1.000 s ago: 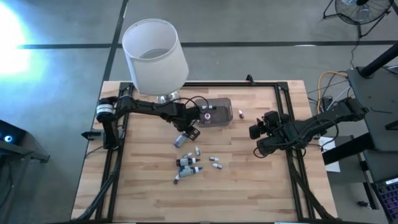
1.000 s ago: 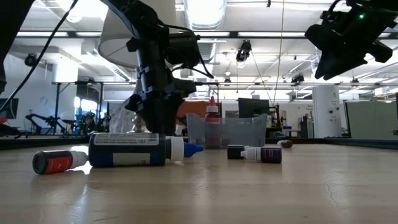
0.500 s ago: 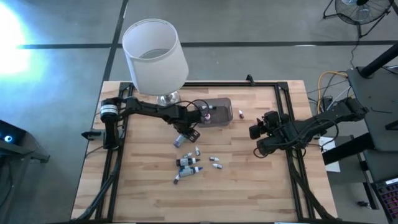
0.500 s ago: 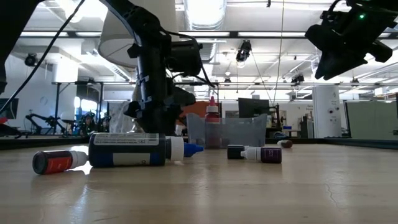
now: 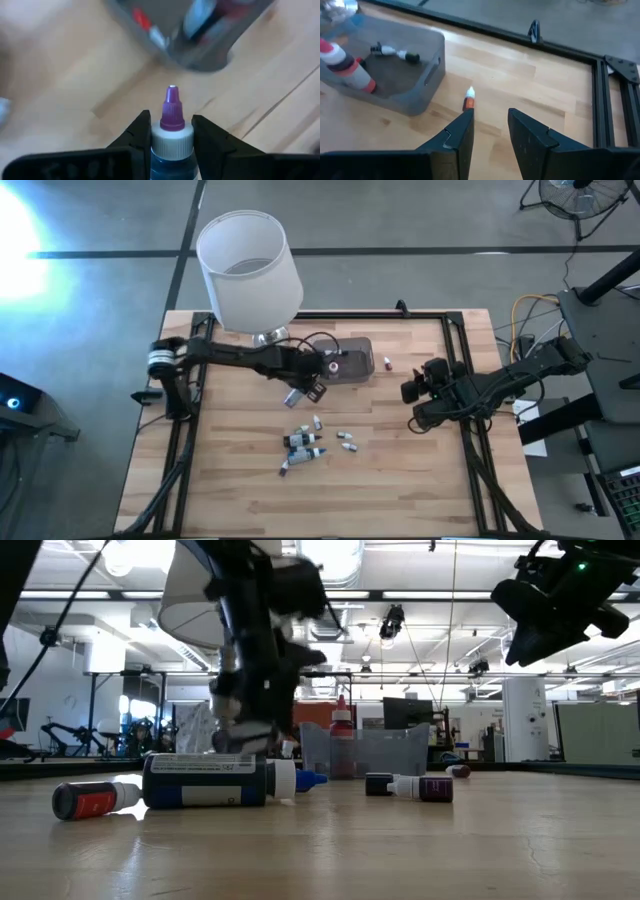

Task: Pick & Place food coloring
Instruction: Put the large purple food coloring bottle into the bin

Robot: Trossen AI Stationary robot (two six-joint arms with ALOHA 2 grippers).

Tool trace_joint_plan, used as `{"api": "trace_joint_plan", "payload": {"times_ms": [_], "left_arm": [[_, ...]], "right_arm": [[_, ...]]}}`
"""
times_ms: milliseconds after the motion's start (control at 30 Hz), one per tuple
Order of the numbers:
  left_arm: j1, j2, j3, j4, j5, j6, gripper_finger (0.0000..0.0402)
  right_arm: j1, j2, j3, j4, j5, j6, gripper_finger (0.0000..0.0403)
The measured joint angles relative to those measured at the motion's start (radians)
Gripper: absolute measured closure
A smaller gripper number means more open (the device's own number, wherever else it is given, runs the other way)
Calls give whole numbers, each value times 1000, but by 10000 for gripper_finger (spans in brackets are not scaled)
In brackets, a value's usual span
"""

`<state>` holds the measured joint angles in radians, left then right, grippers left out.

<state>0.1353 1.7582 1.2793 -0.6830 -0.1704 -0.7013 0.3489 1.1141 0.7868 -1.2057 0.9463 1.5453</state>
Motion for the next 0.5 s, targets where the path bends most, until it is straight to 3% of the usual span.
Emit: {"api": "trace_joint_plan", "payload": {"times_ms": [133,333,500], "left_arm": [[-88,-102,-28,108,-215,-42,328],[-309,-197,-181,459,-754,-16,328],[-412,-198,-370,737,-955,-95,328]], "right_arm": [[0,0,0,0,36,4,289],[0,0,0,5,78,-31,289],[0,0,1,7,85,-80,289]]}}
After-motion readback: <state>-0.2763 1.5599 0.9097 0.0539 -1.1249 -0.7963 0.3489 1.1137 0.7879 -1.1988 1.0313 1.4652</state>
